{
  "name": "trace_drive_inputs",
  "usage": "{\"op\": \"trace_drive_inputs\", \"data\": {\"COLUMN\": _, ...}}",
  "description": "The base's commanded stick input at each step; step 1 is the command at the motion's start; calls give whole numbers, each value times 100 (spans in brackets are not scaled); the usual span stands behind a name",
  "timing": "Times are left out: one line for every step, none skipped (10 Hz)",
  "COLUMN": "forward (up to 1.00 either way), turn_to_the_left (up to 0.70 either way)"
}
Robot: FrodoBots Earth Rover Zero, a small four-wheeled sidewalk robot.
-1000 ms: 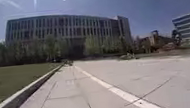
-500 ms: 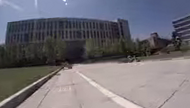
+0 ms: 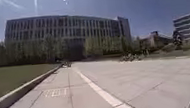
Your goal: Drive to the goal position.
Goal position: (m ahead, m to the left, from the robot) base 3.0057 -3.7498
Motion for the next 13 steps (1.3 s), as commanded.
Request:
{"op": "trace_drive_inputs", "data": {"forward": 70, "turn_to_the_left": -1}}
{"op": "trace_drive_inputs", "data": {"forward": 70, "turn_to_the_left": -1}}
{"op": "trace_drive_inputs", "data": {"forward": 70, "turn_to_the_left": -1}}
{"op": "trace_drive_inputs", "data": {"forward": 70, "turn_to_the_left": -1}}
{"op": "trace_drive_inputs", "data": {"forward": 70, "turn_to_the_left": -1}}
{"op": "trace_drive_inputs", "data": {"forward": 70, "turn_to_the_left": -1}}
{"op": "trace_drive_inputs", "data": {"forward": 70, "turn_to_the_left": -1}}
{"op": "trace_drive_inputs", "data": {"forward": 70, "turn_to_the_left": -1}}
{"op": "trace_drive_inputs", "data": {"forward": 70, "turn_to_the_left": -1}}
{"op": "trace_drive_inputs", "data": {"forward": 70, "turn_to_the_left": -1}}
{"op": "trace_drive_inputs", "data": {"forward": 70, "turn_to_the_left": -1}}
{"op": "trace_drive_inputs", "data": {"forward": 70, "turn_to_the_left": -1}}
{"op": "trace_drive_inputs", "data": {"forward": 70, "turn_to_the_left": -1}}
